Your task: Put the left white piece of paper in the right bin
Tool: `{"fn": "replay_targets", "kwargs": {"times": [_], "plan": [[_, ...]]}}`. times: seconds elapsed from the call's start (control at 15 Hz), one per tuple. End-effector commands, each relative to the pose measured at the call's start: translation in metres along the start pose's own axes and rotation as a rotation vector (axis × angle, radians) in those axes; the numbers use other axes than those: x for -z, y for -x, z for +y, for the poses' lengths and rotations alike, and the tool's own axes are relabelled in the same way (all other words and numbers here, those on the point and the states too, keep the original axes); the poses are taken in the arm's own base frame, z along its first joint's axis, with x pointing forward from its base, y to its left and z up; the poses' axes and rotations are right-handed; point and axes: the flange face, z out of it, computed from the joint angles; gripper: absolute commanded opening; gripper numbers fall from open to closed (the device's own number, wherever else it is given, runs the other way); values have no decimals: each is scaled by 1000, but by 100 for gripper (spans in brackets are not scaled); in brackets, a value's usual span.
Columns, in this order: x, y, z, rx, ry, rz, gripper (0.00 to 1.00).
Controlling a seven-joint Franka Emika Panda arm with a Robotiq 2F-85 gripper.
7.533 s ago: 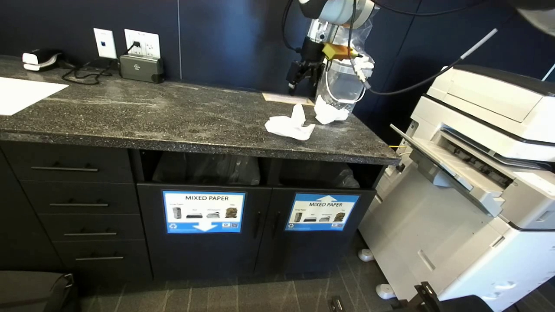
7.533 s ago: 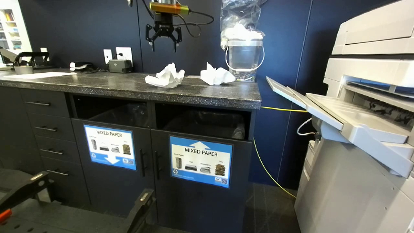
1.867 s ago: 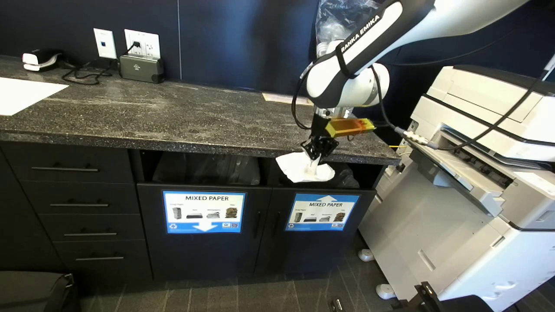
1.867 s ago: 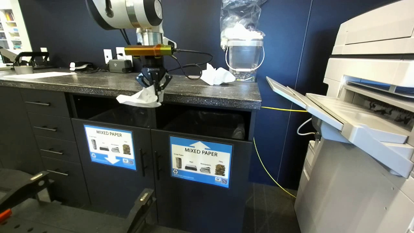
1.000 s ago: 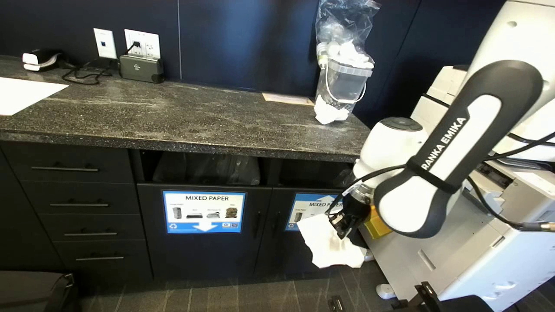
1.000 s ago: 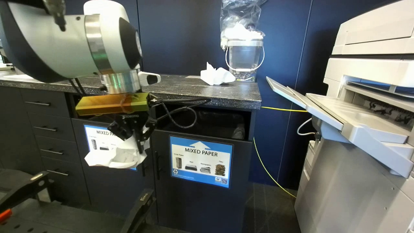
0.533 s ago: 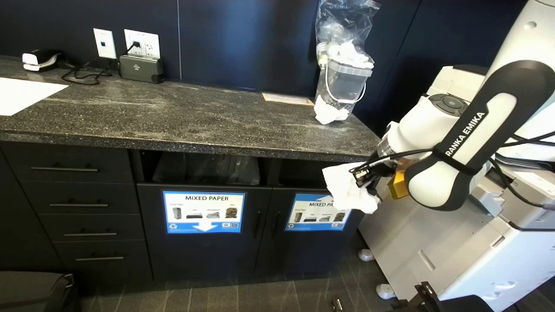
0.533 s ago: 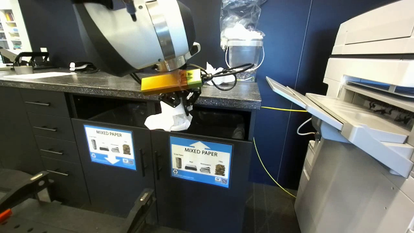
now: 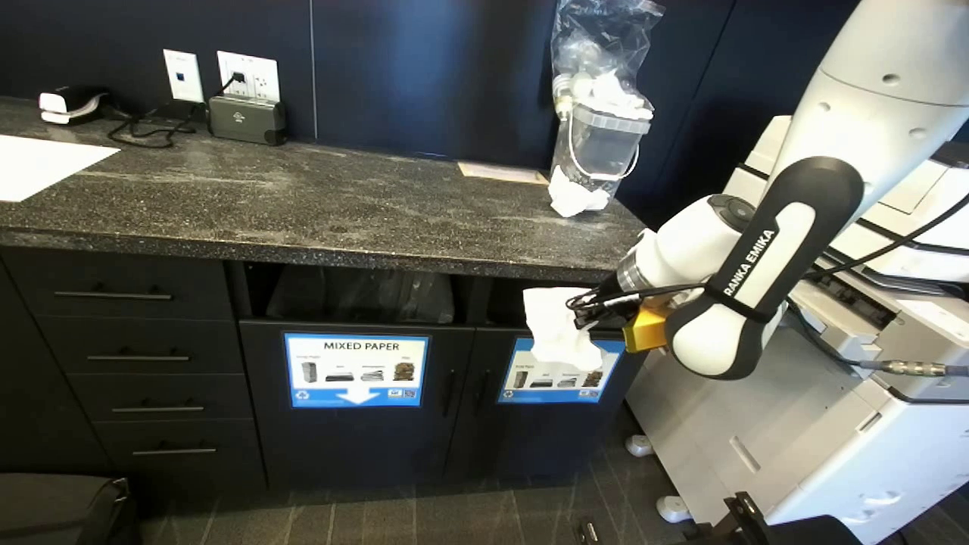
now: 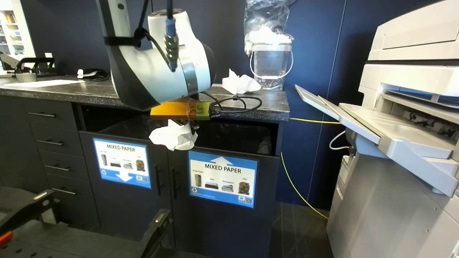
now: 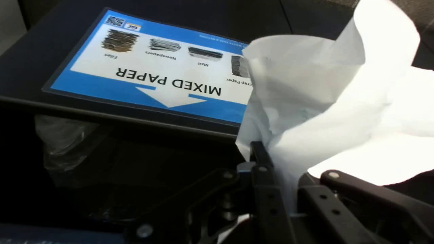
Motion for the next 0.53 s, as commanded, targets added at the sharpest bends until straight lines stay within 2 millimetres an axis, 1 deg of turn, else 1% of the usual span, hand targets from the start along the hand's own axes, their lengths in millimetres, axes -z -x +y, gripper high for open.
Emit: {"fn": "replay_targets", "kwargs": {"times": [0.0,0.07,0.47], "plan": [[-29,-12,14,-56,-34,44,1],[-35,-13,20,-66,-30,48,1],[-72,-32,53,-99,6,88,1]]}}
